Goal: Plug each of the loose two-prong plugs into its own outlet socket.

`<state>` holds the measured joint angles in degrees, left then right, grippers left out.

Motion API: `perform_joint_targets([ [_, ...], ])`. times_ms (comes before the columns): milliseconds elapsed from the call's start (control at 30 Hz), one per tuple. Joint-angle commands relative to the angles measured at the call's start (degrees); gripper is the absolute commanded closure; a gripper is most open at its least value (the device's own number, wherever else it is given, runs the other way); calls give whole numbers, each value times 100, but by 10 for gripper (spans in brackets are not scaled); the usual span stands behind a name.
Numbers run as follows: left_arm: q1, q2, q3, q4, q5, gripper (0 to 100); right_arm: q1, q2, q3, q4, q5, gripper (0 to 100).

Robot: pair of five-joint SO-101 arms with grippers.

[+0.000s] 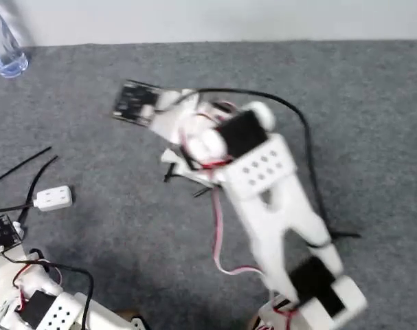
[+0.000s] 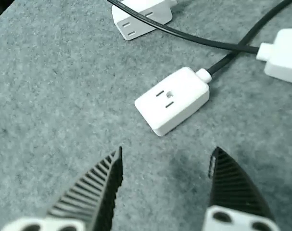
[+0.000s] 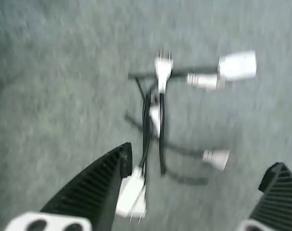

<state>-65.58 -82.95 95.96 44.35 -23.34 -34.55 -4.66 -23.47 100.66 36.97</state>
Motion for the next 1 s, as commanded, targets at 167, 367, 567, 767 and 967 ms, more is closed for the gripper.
perform_joint_targets([
  [167, 738, -62, -611, 1477, 141, 724, 1385, -1640, 1723, 215, 105, 601],
  [367, 1020, -62, -523, 1345, 580, 724, 2105, -1824, 3886, -488, 703, 601],
  [567, 1011, -62, -505, 1371, 580, 724, 2791, -1815, 5442, -2325, 721, 601],
  [767, 1011, -62, -497, 1371, 580, 724, 2624, -1771, 6040, -3231, 703, 601],
  [967, 1011, -62, -497, 1371, 580, 724, 1982, -1771, 6365, -3345, 686, 601],
])
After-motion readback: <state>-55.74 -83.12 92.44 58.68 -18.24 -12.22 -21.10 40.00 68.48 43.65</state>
